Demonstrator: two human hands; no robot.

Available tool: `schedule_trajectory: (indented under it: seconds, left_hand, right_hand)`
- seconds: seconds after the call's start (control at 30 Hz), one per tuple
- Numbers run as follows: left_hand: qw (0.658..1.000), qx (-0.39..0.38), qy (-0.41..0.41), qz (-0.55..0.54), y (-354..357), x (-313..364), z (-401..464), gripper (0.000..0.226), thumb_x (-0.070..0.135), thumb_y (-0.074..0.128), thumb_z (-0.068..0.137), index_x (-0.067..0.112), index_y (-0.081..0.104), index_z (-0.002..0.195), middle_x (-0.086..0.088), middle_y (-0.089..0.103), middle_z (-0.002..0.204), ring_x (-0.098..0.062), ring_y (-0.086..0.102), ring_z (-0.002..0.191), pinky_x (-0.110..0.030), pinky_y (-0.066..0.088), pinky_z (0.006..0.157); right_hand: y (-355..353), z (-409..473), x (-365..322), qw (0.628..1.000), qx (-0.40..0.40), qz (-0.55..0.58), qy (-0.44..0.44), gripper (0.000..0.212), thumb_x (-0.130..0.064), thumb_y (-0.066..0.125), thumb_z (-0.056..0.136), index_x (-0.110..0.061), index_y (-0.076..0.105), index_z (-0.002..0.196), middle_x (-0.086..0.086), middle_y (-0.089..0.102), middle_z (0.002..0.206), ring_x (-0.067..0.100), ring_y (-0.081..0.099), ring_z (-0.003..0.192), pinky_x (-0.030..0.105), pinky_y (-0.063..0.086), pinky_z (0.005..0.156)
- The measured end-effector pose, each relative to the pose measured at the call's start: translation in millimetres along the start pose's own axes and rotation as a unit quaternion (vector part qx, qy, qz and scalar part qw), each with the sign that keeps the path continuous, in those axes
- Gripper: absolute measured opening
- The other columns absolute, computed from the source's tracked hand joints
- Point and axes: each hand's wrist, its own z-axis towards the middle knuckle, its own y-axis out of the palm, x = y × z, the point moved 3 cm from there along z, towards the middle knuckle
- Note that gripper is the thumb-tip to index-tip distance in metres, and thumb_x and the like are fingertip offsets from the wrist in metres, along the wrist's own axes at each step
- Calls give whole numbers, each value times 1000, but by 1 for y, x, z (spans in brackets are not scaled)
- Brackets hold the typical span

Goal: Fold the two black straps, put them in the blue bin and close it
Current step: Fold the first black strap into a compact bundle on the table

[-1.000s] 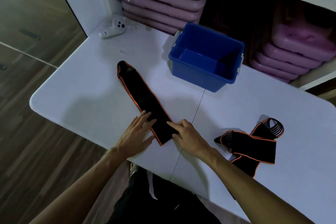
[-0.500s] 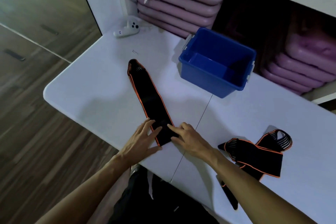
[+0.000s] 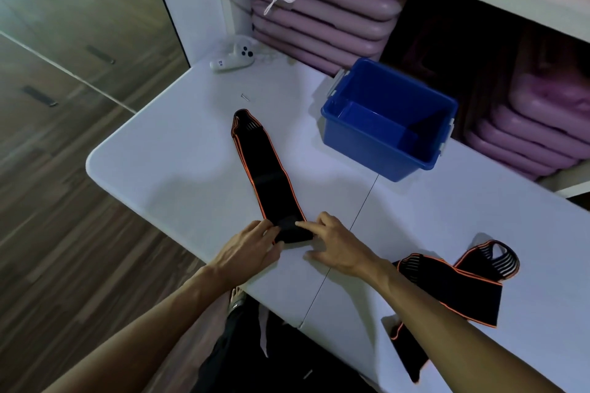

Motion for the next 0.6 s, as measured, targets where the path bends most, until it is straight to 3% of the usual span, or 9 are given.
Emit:
schedule_trajectory:
  seconds: [0.1,0.2,0.27,0.37,0.43,0.53,0.6]
  left_hand:
    - [998,-34,-30,-38,-2,-3,-1,46,41,29,99,6,57,112,-11,54,131,-26,57,101,-39,52,83]
    - [993,-52,-47,-94,-8,-4,-2,59,51,24,98,5,47,127,-8,60,121,-23,49,113,-38,47,90]
    - [993,-48,-44,-97,-9,-4,-4,57,59,35,94,11,50,121,-1,61,115,-19,48,118,-35,44,95]
    - [992,-68,-57,-88,-1,-4,-8,70,70,47,83,16,48,127,1,55,133,-16,39,136,-31,33,110]
    - [986,-49,-94,-126,4,-5,-10,65,62,49,85,15,48,129,-3,56,132,-19,47,128,-29,33,107]
    - [958,-14,-171,-229,3,-8,-8,38,46,54,91,21,51,121,5,65,112,-17,62,101,-30,48,86]
    - [946,6,-195,-259,1,-10,-6,32,45,52,91,25,52,117,13,65,104,-12,64,94,-25,49,75]
  right_hand:
    - [-7,9,-2,996,69,-25,-52,39,-23,72,86,-25,62,125,-3,46,124,16,42,112,31,47,94]
    - [-9,13,-2,994,54,-18,-89,29,-16,67,89,-22,64,117,-5,49,142,16,41,127,31,39,106]
    - [-9,12,-3,995,29,10,-90,29,-16,64,91,-24,60,119,-6,55,135,11,44,127,28,39,107]
    - [-6,11,-7,997,0,47,-68,20,-22,57,96,-26,55,115,-5,62,117,10,55,111,33,49,95]
    - [-6,12,-12,996,1,80,-47,15,-29,53,98,-29,52,113,-4,65,106,12,60,101,34,51,86]
    - [-5,15,-18,992,17,124,-16,2,-33,52,99,-33,51,98,-6,63,88,4,58,83,21,46,72]
    - [-5,20,-22,989,28,146,12,7,-35,53,99,-28,52,96,3,59,78,7,52,68,20,40,63]
